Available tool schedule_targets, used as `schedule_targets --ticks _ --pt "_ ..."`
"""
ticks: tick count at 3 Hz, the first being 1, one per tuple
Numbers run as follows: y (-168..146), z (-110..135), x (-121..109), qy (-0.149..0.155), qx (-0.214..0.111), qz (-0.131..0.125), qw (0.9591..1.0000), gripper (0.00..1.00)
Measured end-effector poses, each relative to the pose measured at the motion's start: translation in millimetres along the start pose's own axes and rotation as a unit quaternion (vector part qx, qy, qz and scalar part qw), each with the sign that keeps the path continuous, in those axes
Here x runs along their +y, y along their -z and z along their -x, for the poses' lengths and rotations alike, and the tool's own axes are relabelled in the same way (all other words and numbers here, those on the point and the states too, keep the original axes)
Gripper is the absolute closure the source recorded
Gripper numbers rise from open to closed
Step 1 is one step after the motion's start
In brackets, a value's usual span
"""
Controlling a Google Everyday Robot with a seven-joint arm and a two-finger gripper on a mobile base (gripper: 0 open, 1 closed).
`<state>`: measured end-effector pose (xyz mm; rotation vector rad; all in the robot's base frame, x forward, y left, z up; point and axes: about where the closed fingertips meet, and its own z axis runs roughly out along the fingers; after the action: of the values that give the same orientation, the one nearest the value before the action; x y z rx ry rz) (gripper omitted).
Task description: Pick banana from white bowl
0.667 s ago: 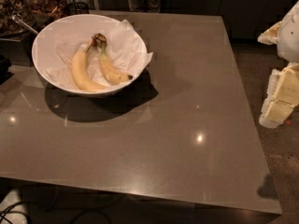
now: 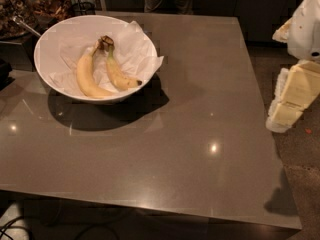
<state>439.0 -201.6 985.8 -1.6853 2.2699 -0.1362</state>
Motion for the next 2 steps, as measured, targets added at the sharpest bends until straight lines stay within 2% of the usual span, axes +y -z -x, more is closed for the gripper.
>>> schedule_targets --ticks 1,2 --pt "3.5 75.1 -8.3 0.003 0.041 0.008 0.9991 0.0" --pt "4.6 83.8 -12.4 0.007 0.029 -0.004 0.9996 0.0"
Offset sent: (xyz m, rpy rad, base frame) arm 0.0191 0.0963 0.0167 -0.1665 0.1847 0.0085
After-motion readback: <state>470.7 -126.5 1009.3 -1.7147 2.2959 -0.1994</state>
